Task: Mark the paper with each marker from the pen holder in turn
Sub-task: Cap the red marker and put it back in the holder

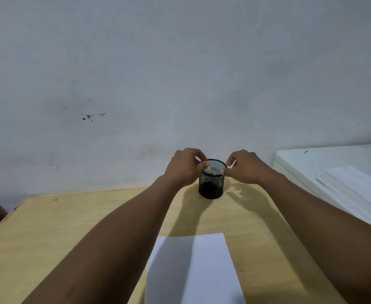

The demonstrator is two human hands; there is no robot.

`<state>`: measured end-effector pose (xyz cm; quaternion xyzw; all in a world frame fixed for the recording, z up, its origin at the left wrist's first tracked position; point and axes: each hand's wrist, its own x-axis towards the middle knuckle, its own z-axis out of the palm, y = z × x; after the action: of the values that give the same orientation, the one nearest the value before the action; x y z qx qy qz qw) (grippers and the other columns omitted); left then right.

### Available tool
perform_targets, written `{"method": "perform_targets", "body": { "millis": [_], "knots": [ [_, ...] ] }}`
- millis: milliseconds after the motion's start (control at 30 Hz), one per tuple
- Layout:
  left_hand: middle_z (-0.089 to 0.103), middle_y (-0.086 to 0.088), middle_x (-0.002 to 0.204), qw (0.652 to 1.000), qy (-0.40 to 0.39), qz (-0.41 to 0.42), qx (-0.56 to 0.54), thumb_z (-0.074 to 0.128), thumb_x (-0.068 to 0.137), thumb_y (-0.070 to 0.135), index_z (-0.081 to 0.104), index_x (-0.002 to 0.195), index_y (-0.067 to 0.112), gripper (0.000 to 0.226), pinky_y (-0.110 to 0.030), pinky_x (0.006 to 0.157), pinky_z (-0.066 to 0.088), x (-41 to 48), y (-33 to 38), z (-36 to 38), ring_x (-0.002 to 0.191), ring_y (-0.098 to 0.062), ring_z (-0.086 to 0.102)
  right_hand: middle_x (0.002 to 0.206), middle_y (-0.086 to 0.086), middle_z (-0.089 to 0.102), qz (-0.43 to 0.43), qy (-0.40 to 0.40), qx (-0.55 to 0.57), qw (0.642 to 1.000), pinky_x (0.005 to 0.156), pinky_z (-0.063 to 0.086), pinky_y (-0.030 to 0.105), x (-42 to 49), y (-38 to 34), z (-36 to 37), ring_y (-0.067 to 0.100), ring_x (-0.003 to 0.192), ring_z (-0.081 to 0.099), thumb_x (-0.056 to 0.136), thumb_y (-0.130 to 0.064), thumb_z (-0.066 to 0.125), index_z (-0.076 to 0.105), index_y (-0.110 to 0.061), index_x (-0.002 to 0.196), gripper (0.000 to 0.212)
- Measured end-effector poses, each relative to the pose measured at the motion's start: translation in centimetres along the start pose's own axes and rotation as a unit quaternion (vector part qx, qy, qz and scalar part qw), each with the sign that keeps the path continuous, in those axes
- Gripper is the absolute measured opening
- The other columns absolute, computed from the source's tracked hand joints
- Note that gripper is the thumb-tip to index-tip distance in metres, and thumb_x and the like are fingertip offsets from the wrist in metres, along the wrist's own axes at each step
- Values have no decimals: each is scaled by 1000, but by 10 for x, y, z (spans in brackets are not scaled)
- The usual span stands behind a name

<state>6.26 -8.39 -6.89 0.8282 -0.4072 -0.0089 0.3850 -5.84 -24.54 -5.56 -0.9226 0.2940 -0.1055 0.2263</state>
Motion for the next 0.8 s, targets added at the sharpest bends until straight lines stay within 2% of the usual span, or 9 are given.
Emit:
{"method": "perform_targets", "body": {
  "millis": [67,133,167,300,400,533,667,800],
  "knots": [
    [80,2,94,999,-27,4,29,60,90,46,72,117,28,34,-37,91,55,3,0,9,100,-19,70,106,6,68,1,-1,11,1000,90,55,39,5,2,4,27,101,66,78,-36,78,65,-25,93,22],
    [80,4,100,999,-23,0,44,48,86,46,65,129,29,49,-41,95,54,5,-3,14,109,-22,68,104,6,70,0,1,16,1000,87,55,37,8,5,7,26,97,67,78,-35,76,64,-28,87,16],
    [79,3,103,998,-19,-2,57,46,84,44,65,129,30,50,-42,93,54,6,-5,15,110,-24,67,103,6,71,-1,3,20,1000,86,56,37,9,5,8,27,96,68,79,-33,75,65,-28,87,14],
    [77,-3,101,992,-4,16,129,60,92,34,74,110,30,23,-41,80,56,10,-14,17,100,-30,67,101,5,71,-10,0,39,999,74,49,29,9,2,14,26,91,67,81,-25,68,66,-27,85,5],
    [76,-5,98,989,7,39,144,61,94,36,76,104,27,20,-40,77,55,12,-13,15,96,-32,67,103,6,71,-15,-1,50,999,72,46,28,7,-3,18,26,91,67,82,-23,64,69,-26,88,9],
    [79,2,90,991,59,54,104,65,93,39,79,99,26,20,-37,76,56,10,1,-6,89,-23,70,98,6,71,-22,6,83,996,73,53,31,-1,-16,12,26,87,69,84,-27,67,72,-18,99,18],
    [78,3,85,995,78,43,40,70,91,36,80,96,21,19,-37,78,58,1,6,-36,84,-18,71,89,4,70,-29,0,133,991,58,48,27,-14,-36,8,22,71,67,84,-22,67,73,-15,100,18],
    [80,-1,84,996,80,39,5,71,91,31,80,97,16,18,-38,81,59,-6,8,-41,82,-17,73,95,6,73,-26,2,133,991,73,57,37,-22,-46,8,27,85,72,83,-29,69,72,-18,100,20]
  ]
}}
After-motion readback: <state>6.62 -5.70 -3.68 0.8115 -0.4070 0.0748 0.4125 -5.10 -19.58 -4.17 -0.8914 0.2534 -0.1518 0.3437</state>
